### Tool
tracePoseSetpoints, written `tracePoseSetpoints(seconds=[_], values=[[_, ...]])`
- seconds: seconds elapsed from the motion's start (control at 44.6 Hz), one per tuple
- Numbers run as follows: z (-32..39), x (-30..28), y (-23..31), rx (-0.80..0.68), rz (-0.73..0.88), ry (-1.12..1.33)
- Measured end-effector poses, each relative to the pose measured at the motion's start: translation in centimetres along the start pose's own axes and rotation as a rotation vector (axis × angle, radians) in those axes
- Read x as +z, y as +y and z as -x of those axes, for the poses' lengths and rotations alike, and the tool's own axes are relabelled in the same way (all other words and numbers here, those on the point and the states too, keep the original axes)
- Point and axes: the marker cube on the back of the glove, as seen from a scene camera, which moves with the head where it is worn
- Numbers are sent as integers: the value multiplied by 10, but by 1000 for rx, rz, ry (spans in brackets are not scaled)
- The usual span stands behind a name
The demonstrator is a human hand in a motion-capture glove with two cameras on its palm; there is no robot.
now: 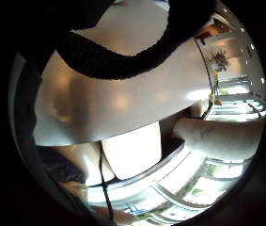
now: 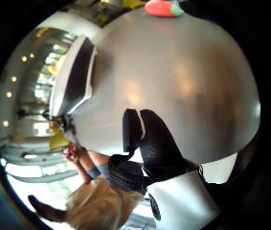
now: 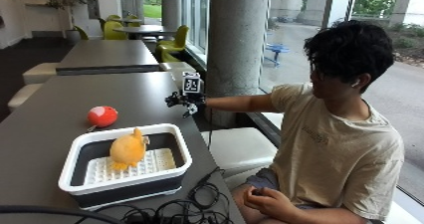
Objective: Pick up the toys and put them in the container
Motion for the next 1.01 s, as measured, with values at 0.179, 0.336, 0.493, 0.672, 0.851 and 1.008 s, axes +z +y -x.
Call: tracePoseSetpoints(seconds=[0.179,0.336,0.493,0.672,0.851,1.008], values=[[-4,-1,6,7,2,-24],[-3,0,3,-25,-6,-47],[-3,-1,-1,-20,-11,20],[-1,-3,-5,13,-5,52],[4,-4,-12,-48,-12,16],[3,-8,-14,-64,-17,53]])
